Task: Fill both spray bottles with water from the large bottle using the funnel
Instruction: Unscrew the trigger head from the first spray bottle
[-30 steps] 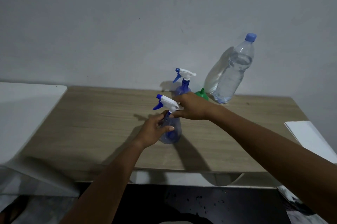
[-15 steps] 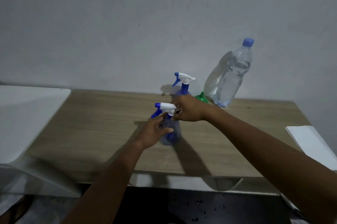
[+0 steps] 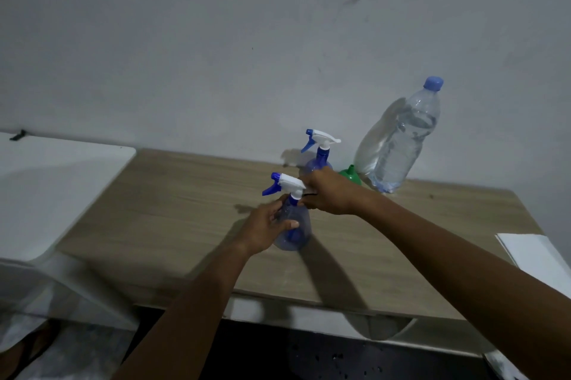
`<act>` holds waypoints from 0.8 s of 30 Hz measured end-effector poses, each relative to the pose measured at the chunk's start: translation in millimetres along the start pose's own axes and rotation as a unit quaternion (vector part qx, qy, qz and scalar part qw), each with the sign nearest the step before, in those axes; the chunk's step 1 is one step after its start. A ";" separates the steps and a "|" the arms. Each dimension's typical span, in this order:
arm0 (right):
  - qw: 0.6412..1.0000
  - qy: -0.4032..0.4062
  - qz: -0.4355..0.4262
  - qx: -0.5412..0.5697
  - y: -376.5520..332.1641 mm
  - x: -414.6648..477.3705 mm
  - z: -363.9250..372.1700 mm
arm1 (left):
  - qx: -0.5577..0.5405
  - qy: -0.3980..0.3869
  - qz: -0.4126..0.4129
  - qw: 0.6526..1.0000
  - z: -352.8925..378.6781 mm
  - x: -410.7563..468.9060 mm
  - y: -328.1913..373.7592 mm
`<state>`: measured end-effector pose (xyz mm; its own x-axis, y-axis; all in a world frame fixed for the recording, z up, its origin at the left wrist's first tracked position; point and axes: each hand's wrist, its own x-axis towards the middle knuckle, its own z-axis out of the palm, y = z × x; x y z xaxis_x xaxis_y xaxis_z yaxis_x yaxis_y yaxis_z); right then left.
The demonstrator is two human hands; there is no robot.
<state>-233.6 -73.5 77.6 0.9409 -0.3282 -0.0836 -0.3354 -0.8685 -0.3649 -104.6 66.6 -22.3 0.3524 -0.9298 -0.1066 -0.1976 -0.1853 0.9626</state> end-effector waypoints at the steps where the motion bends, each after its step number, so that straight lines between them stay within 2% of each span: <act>1: 1.000 -0.006 0.004 -0.001 1.5 1.4 -0.5 | -0.001 0.002 0.001 1.000 -0.7 -0.3 0.5; 6: 1.000 -0.022 -0.008 -0.012 2.2 4.5 -5.8 | 0.003 0.005 0.010 1.000 -2.2 0.6 -0.8; 12: 0.999 0.027 0.006 -0.019 -1.0 8.8 2.8 | 0.010 0.001 0.009 1.000 -3.2 3.9 -3.4; 19: 0.999 -0.028 -0.026 -0.012 2.4 13.4 -9.8 | 0.032 -0.009 0.005 0.999 -3.9 4.2 -2.5; 24: 0.999 -0.033 -0.026 0.002 3.5 17.0 -9.2 | 0.034 -0.008 0.000 0.999 -4.9 5.0 0.1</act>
<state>-219.2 -85.6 83.5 0.9581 -0.2577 -0.1253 -0.2862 -0.8824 -0.3734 -98.4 63.5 -21.6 0.3369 -0.9350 -0.1108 -0.2596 -0.2054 0.9436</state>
